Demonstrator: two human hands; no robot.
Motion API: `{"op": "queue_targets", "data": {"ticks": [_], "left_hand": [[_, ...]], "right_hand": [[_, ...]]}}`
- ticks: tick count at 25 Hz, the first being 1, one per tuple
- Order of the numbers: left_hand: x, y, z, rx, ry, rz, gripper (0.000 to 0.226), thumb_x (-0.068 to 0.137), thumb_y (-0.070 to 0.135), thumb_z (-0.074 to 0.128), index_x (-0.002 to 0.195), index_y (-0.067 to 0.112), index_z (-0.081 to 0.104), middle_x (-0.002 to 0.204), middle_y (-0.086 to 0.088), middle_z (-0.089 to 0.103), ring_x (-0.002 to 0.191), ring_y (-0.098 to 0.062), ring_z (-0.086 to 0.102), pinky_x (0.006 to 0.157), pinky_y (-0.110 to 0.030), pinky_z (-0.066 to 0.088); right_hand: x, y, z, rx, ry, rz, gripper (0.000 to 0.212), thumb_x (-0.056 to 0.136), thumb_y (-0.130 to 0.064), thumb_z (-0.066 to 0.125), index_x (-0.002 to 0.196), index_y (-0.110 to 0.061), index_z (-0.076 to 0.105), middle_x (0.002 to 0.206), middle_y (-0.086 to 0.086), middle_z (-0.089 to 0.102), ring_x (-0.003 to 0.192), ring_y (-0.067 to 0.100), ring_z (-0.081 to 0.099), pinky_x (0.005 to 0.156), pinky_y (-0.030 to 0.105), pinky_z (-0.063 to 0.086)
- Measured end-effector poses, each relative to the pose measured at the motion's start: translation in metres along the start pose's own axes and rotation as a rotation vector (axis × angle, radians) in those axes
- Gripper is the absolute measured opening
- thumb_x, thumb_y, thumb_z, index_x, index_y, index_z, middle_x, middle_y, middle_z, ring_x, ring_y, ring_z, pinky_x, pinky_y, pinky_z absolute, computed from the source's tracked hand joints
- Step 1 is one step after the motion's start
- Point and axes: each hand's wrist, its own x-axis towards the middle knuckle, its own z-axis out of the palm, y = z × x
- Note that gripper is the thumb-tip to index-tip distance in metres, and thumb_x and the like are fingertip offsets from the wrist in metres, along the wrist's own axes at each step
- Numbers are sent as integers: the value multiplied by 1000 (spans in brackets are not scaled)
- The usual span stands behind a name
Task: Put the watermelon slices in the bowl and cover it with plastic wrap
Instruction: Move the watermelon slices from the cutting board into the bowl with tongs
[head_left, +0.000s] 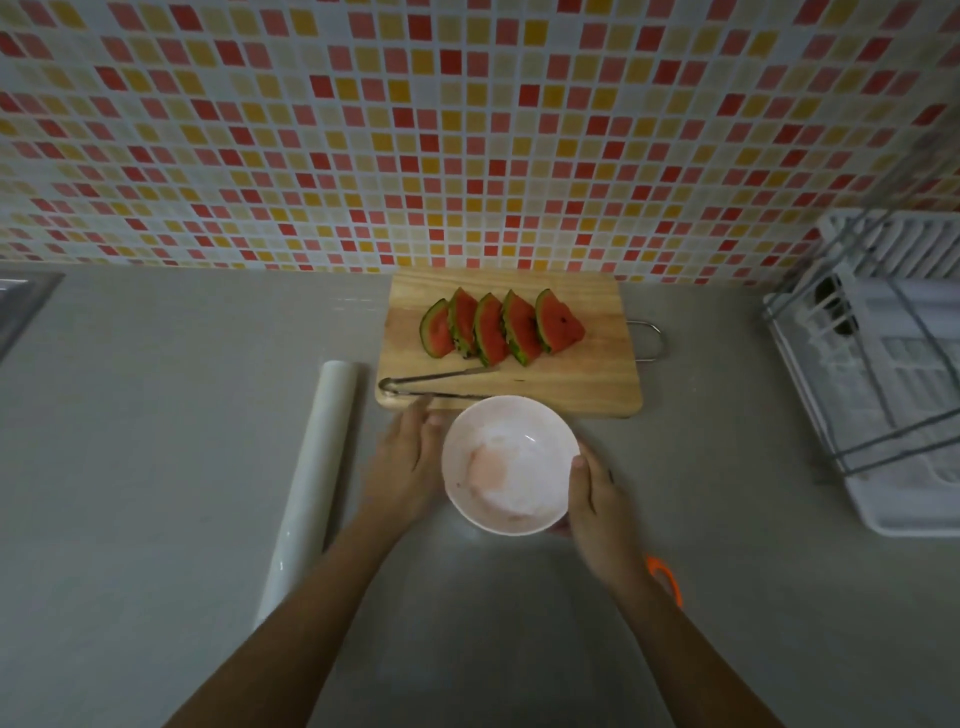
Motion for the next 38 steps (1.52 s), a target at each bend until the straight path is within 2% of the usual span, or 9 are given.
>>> {"op": "queue_targets", "data": {"ticks": [3, 6, 11, 17, 22, 26, 29, 32, 38], "left_hand": [[54, -3, -27, 474, -18, 202, 46, 93, 16, 51, 136, 2, 46, 134, -23, 50, 113, -42, 51, 98, -44, 39], [94, 0, -38, 837, -274, 269, 52, 94, 31, 51, 140, 9, 43, 139, -17, 46, 119, -39, 42, 101, -47, 37], [104, -3, -36, 926, -308, 330, 44, 95, 38, 48, 130, 11, 52, 127, -14, 54, 116, -34, 46, 92, -44, 42], [103, -5, -38, 1037, -353, 380, 44, 99, 38, 39, 134, 14, 49, 133, -10, 53, 121, -30, 46, 95, -39, 39], [98, 3, -74, 500, -510, 137, 30, 99, 31, 43, 120, 12, 54, 114, -11, 62, 98, -24, 59, 81, -30, 45], [91, 38, -80, 14, -497, -61, 31, 98, 44, 38, 98, 21, 59, 80, 5, 61, 66, -6, 55, 60, -18, 44], [105, 77, -54, 120, -348, 6, 46, 98, 44, 40, 75, 11, 62, 62, 0, 56, 56, -14, 51, 57, -24, 41], [122, 107, -25, 373, -320, 21, 51, 97, 43, 42, 73, 3, 61, 64, -7, 57, 66, -24, 55, 59, -28, 40], [137, 118, 11, 321, -256, -112, 35, 89, 35, 57, 78, 2, 63, 93, -20, 73, 85, -33, 68, 76, -38, 54]], "right_hand": [[2, 5, -3, -92, 10, -61, 32, 100, -31, 32, 124, -40, 51, 103, -22, 55, 94, 7, 56, 78, 35, 56], [4, 5, -3, -148, 23, -106, 37, 100, -28, 31, 133, -23, 48, 111, -13, 53, 103, 9, 51, 89, 31, 46], [5, 7, -3, -206, 63, -126, 37, 100, -26, 32, 132, -20, 50, 107, -10, 52, 101, 9, 48, 89, 22, 34], [4, 6, -3, -172, 42, -117, 37, 100, -29, 31, 133, -25, 48, 109, -12, 53, 100, 10, 51, 81, 20, 42], [4, 7, -3, -97, 12, -64, 36, 99, -34, 31, 131, -32, 47, 110, -10, 54, 98, 13, 55, 70, 20, 56], [4, 7, -2, -107, 29, -47, 36, 98, -36, 32, 130, -34, 48, 106, -13, 56, 96, 9, 58, 77, 41, 59], [4, 7, -2, -100, 28, -68, 33, 97, -37, 33, 125, -38, 50, 95, -22, 57, 85, 3, 62, 71, 38, 60], [5, 6, -2, -114, 56, -68, 33, 98, -32, 36, 127, -33, 51, 101, -11, 56, 91, 16, 57, 79, 50, 56], [6, 11, -1, -171, 94, -120, 35, 99, -30, 34, 129, -27, 52, 111, -4, 62, 93, 8, 50, 82, 23, 39]]}}
